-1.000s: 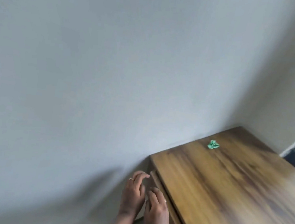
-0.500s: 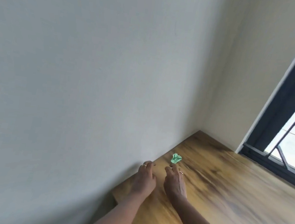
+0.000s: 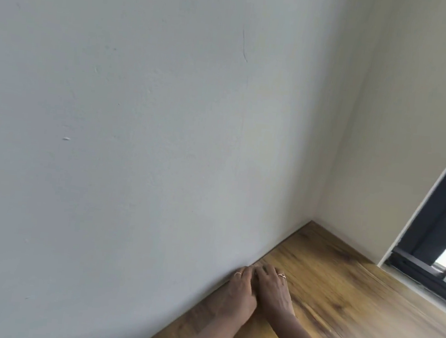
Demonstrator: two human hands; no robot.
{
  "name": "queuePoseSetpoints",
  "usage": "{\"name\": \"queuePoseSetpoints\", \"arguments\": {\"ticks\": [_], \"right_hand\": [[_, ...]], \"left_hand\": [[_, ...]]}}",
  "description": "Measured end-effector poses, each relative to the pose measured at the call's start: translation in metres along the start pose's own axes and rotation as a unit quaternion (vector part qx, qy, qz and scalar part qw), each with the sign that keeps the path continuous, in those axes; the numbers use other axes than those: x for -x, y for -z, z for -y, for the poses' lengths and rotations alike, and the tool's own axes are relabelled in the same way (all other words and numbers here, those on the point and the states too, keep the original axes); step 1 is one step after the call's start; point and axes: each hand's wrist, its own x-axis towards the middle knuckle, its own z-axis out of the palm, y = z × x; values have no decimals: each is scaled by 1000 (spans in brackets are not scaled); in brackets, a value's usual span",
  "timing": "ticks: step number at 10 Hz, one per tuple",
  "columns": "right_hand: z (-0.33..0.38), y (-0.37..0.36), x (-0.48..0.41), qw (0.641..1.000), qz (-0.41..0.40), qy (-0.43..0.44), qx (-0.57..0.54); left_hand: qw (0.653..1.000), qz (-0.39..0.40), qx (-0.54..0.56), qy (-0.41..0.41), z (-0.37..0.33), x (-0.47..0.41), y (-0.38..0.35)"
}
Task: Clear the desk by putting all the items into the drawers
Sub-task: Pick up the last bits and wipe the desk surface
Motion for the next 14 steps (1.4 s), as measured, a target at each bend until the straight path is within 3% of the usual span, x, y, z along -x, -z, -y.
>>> {"name": "queuePoseSetpoints", "arguments": {"ticks": [3,6,8,9,11,13,14], "right_hand": [[38,-3,43,997,-21,10,-72],[131,-21,132,990,-36,49,-127],[176,-61,211,985,-23,107,-131],[186,-89,252,981,28,130,-139],[188,-166,312,978,144,97,-119],[169,-262,327,954,266,29,-138],[153,-308,334,950,286,9,-123]], "left_hand": [[998,-28,43,34,16,41,17],[986,-133,63,78,78,148,52],[966,-195,127,111,133,236,46],[955,-215,147,140,163,281,26],[933,-198,177,243,216,354,-31],[894,-100,264,348,276,376,-114],[884,-44,287,366,299,377,-145]]}}
